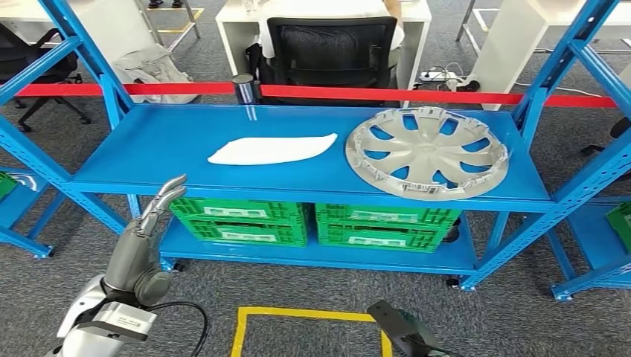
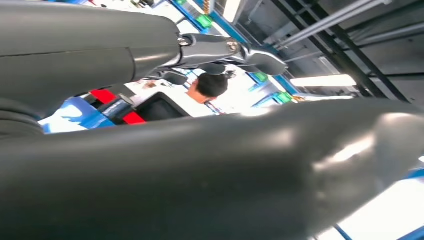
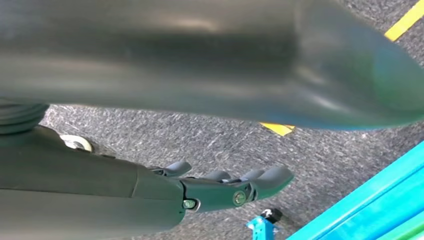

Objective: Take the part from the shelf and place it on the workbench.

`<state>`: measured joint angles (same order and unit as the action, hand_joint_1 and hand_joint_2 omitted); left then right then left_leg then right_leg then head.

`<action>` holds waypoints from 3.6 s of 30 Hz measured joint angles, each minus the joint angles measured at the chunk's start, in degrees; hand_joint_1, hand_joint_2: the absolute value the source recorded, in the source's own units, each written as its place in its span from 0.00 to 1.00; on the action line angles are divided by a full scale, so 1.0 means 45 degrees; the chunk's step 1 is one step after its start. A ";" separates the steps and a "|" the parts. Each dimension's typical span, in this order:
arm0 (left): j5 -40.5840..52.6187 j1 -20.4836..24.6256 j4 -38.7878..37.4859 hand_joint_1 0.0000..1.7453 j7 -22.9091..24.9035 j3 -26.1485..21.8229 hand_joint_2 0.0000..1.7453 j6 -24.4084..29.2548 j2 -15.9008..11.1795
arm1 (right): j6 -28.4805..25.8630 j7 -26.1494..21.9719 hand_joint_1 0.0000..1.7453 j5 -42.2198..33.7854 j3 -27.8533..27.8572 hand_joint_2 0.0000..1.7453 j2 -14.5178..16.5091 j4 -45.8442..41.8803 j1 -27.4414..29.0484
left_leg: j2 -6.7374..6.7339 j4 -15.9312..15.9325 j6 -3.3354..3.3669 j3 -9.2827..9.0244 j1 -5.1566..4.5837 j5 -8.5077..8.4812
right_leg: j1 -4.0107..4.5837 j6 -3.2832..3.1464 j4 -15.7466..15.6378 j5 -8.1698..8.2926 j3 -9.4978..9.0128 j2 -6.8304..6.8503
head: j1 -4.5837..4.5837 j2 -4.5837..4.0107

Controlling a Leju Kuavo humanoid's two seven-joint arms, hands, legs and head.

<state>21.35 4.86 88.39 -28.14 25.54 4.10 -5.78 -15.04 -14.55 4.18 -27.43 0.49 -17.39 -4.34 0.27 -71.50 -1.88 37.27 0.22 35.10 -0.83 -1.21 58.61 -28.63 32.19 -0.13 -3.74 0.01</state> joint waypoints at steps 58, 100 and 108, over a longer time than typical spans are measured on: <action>0.0760 -0.0039 0.1115 0.00 0.0332 0.0306 0.00 -0.0931 0.0397 | -0.0092 0.0213 0.00 0.0117 -0.0254 0.00 0.0018 -0.0011 0.0062 | -0.0069 0.3448 0.0869 -0.2185 -0.0104 -0.1193 | -0.0008 0.0732 0.1495 -0.0166 0.1020 -0.0027 | 0.0091 -0.0001; 0.0525 -0.0244 0.1389 0.00 -0.0210 0.0410 0.00 -0.1142 0.0356 | -0.0103 0.0255 0.00 0.0213 -0.0349 0.00 -0.0010 -0.0021 0.0069 | -0.0040 0.3120 0.0556 -0.1206 -0.0196 -0.1672 | 0.0051 0.0485 -0.0329 0.0356 0.0069 -0.0025 | 0.0040 -0.0001; 0.0520 -0.0243 0.1388 0.00 -0.0299 0.0415 0.00 -0.1164 0.0356 | -0.0090 0.0255 0.00 0.0233 -0.0382 0.00 -0.0011 -0.0021 0.0069 | -0.0041 0.3133 0.0552 -0.1216 -0.0179 -0.1673 | 0.0072 0.0487 -0.0319 0.0350 0.0079 -0.0025 | 0.0040 0.0001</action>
<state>23.69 3.77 94.64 -29.48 27.41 -1.14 -4.17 -15.44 -13.40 5.23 -29.15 0.44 -17.49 -4.03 0.08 -57.40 0.60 31.79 -0.59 27.57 -0.50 0.98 57.17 -27.06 32.54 -0.24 -3.56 0.01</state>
